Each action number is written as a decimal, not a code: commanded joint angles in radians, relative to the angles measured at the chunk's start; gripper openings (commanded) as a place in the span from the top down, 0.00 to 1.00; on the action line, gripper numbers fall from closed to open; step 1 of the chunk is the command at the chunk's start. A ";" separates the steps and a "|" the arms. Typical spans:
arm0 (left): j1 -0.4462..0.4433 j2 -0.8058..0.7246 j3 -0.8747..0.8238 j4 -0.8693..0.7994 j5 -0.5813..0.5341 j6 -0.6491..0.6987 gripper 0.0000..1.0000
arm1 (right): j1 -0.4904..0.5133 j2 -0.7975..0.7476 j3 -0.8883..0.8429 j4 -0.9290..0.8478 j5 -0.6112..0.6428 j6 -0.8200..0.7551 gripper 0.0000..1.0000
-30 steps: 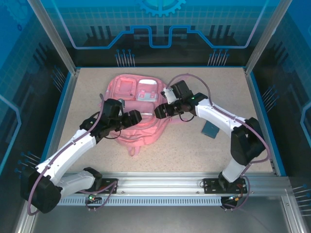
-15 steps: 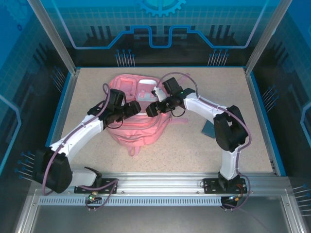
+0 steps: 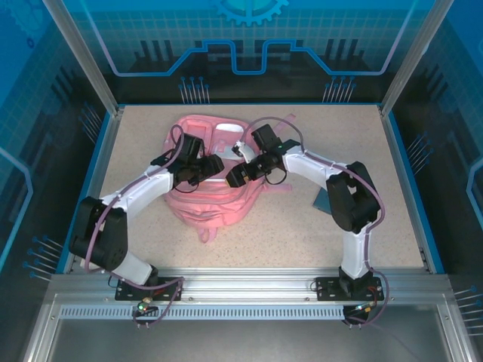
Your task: Pack books, pencil case, and school supplies into a backpack
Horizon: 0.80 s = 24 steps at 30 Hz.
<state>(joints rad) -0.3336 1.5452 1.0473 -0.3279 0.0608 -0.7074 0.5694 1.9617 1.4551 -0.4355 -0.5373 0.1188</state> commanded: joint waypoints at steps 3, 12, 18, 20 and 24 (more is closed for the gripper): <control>0.006 0.040 0.028 0.012 0.030 -0.004 0.33 | 0.023 -0.088 -0.076 -0.058 -0.078 -0.061 0.23; 0.005 0.029 0.022 -0.001 0.013 0.008 0.34 | 0.009 -0.110 -0.079 0.011 0.126 0.033 0.20; 0.006 0.024 0.015 -0.006 0.004 0.010 0.34 | 0.016 -0.042 0.009 0.028 0.145 0.059 0.17; 0.005 0.025 0.011 -0.005 0.002 0.008 0.34 | 0.018 -0.007 0.040 0.017 0.132 0.050 0.16; 0.006 0.028 0.007 -0.003 0.000 0.004 0.34 | 0.024 0.064 0.105 -0.038 0.090 0.014 0.16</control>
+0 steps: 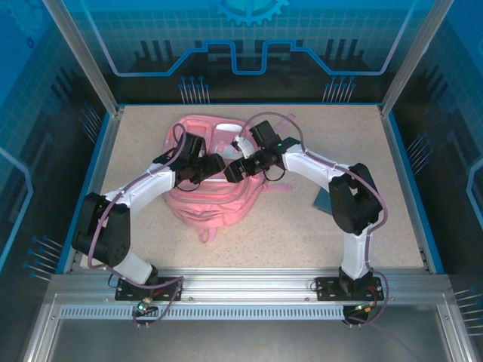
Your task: Pack books, pencil case, and school supplies into a backpack
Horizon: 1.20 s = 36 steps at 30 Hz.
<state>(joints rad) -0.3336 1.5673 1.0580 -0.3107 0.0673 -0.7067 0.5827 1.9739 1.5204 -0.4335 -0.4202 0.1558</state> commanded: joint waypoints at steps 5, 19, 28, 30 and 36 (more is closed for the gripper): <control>0.005 0.025 -0.007 -0.014 -0.009 -0.006 0.34 | 0.016 0.077 0.052 -0.077 -0.122 -0.068 0.16; 0.005 0.099 0.010 0.002 -0.011 -0.030 0.45 | 0.035 -0.044 -0.092 -0.149 -0.153 -0.207 0.27; 0.006 0.097 0.019 -0.003 -0.003 -0.029 0.46 | 0.063 -0.063 -0.109 -0.148 -0.024 -0.244 0.53; 0.005 0.094 0.022 -0.007 -0.001 -0.029 0.46 | 0.073 -0.054 -0.097 -0.148 0.017 -0.245 0.57; 0.006 0.090 0.028 -0.011 0.005 -0.026 0.46 | 0.094 -0.035 -0.091 -0.134 0.125 -0.241 0.65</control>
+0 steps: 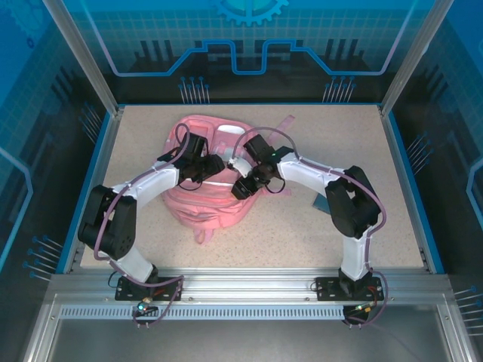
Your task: Pack books, pencil case, and school supplies into a backpack
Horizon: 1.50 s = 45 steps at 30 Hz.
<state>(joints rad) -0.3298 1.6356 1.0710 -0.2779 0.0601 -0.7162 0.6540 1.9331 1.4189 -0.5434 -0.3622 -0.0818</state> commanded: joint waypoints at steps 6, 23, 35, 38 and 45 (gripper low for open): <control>0.002 0.009 0.027 -0.056 0.008 -0.008 0.46 | 0.036 -0.008 -0.017 0.009 0.127 -0.008 0.68; 0.003 -0.011 0.033 -0.083 -0.014 0.008 0.48 | 0.072 -0.081 -0.101 0.113 0.193 -0.109 0.61; 0.034 -0.094 0.031 -0.119 -0.003 0.020 0.48 | 0.074 -0.064 -0.110 0.176 0.276 -0.105 0.83; 0.047 -0.124 0.019 -0.126 0.004 0.033 0.48 | 0.069 -0.092 -0.132 0.192 0.301 -0.080 0.99; 0.046 -0.102 0.019 -0.081 0.117 0.085 0.54 | -0.011 -0.155 -0.154 0.176 0.308 0.019 1.00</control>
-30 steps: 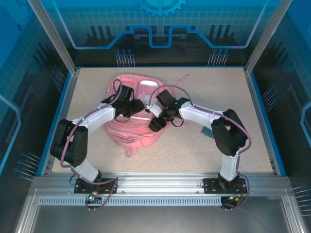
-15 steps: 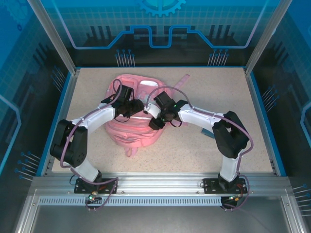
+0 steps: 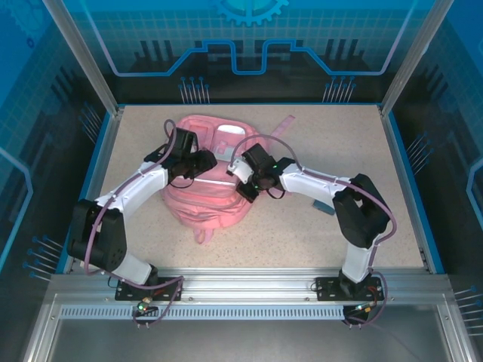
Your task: Pack books, pencil case, and school supplies into a backpack
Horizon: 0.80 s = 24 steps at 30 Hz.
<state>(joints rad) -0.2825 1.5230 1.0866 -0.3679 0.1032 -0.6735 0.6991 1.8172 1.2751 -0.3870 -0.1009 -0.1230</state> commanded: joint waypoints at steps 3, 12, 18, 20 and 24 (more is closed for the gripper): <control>-0.019 0.063 0.038 0.058 0.105 0.053 0.61 | -0.086 -0.057 -0.003 -0.013 -0.002 0.072 1.00; -0.079 0.298 0.239 0.027 0.041 0.068 0.76 | -0.107 -0.092 -0.038 -0.043 -0.114 0.065 0.91; -0.077 0.299 0.236 -0.010 -0.045 0.067 0.78 | -0.083 -0.048 -0.042 0.011 -0.181 0.051 0.55; -0.075 0.302 0.233 -0.020 -0.057 0.067 0.79 | -0.077 -0.023 -0.031 0.027 -0.196 0.050 0.53; -0.065 0.313 0.226 -0.028 -0.060 0.061 0.82 | -0.070 0.017 -0.014 0.061 -0.216 0.043 0.54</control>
<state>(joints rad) -0.3618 1.8244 1.3006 -0.3519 0.0872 -0.6216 0.6174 1.7966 1.2381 -0.3660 -0.2710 -0.0711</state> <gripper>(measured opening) 0.189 0.461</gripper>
